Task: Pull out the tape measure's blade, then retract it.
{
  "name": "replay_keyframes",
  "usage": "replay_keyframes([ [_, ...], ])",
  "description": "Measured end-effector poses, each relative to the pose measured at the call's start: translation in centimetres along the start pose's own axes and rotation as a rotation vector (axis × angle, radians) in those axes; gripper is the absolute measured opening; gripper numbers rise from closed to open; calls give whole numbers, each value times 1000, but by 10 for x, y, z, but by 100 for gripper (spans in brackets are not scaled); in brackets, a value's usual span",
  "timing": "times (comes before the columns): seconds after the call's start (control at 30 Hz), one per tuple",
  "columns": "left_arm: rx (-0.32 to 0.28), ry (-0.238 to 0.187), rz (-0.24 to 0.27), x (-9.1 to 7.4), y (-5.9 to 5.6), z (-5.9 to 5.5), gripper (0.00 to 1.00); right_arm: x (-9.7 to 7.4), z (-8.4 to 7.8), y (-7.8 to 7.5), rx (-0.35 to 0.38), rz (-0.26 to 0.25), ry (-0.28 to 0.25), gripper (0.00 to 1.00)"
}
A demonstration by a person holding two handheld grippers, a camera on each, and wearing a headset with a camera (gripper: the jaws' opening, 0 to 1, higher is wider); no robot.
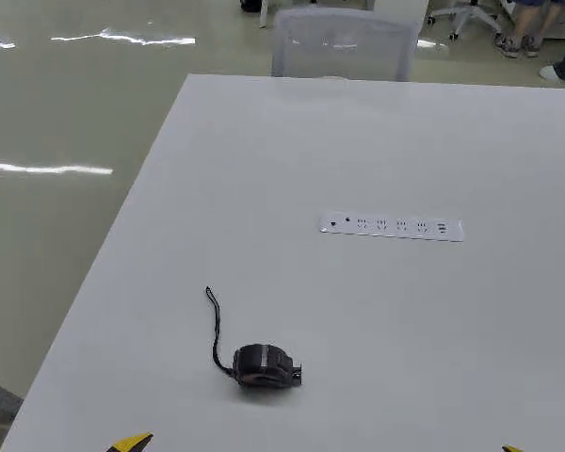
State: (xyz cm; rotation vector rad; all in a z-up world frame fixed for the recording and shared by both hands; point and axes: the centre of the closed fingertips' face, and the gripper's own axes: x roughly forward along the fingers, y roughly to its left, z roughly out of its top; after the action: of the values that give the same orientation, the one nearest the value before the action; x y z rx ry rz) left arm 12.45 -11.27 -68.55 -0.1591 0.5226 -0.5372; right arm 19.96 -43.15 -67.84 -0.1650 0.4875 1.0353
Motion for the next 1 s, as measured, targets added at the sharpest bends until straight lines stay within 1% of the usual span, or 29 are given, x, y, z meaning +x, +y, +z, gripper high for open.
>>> replay_keyframes([
  [0.03,-9,-11,6,0,2,2,79,1,-1,2,-2,-1,3,72],
  [0.07,-13,-13,8,-1,4,3,79,2,-1,4,8,9,4,72],
  [0.17,-10,-14,7,1,3,3,78,4,-2,5,10,11,5,72],
  [0.23,-5,-10,5,1,4,3,78,4,1,6,19,14,-5,72],
  [0.33,-9,-20,6,0,4,6,78,5,0,6,9,15,3,72],
  [0.47,0,-12,5,0,3,4,78,3,2,3,15,13,-5,72],
  [0.6,2,-9,4,0,2,4,78,3,0,2,11,14,-2,72],
  [1.0,13,-3,-3,0,0,5,78,2,0,3,11,21,-1,71],
])
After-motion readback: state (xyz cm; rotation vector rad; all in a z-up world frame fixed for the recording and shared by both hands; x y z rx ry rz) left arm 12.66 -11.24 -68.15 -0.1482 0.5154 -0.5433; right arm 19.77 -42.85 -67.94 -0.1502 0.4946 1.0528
